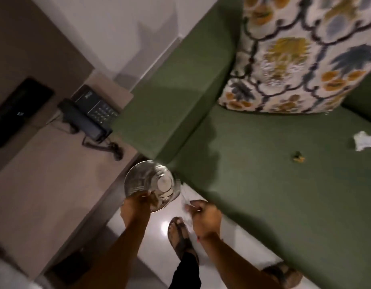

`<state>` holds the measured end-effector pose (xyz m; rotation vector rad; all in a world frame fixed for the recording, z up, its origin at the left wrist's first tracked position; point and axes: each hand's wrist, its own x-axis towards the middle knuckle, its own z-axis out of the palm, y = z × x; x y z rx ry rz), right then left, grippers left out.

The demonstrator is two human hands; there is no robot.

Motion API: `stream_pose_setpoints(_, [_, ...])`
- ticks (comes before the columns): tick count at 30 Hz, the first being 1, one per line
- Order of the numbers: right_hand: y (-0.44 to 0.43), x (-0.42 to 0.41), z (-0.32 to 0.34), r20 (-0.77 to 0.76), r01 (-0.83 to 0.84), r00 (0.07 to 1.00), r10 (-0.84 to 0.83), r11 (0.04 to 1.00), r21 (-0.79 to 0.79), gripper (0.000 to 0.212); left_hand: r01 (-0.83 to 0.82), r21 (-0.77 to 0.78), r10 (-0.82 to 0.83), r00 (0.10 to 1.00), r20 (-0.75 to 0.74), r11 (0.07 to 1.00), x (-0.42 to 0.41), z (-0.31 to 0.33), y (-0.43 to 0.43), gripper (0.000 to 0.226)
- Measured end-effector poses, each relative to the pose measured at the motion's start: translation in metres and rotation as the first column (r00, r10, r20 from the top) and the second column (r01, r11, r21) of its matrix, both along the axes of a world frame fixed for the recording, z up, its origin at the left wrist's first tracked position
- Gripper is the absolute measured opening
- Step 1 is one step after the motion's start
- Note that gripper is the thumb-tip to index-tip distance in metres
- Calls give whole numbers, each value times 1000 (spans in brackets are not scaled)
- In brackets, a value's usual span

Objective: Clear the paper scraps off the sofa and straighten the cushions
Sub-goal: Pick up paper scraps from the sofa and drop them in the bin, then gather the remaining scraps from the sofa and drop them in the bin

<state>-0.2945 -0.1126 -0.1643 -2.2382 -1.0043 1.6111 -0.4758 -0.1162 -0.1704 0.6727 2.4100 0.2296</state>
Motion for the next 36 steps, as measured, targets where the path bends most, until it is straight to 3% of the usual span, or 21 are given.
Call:
stream_pose_setpoints(6, [23,-81,-55,71,-159,984,161,987,-30,23,32,-92,-27,998,51,995,-62,-57,1,29])
stream_pose_setpoints(10, [36,-108,-81,46,-280,957,286,954,-112,36,-9,-112,28,985,167,994,-85,-77,-1,36])
stream_pose_setpoints(13, [38,-112,-85,65,-360,927,369,925,-126,45,54,-130,-34,988,149,990,-93,-77,-6,31])
stream_pose_setpoints(17, [35,-97,-65,35,-353,934,356,932,-78,37,150,-56,-147,988,56,987,-85,-49,-13,25])
stream_pose_setpoints(25, [41,17,17,40,-326,945,325,945,35,35,557,12,-552,826,-114,831,-5,45,16,24])
stream_pose_setpoints(28, [51,80,45,96,-322,944,315,945,60,36,626,2,-621,775,-118,780,48,76,41,24])
stream_pose_setpoints(31, [56,160,69,111,-236,967,228,970,60,34,656,98,-636,752,-173,749,115,99,59,23])
stream_pose_setpoints(36, [50,298,93,129,-77,990,60,989,130,33,706,118,-701,708,-83,698,238,110,92,26])
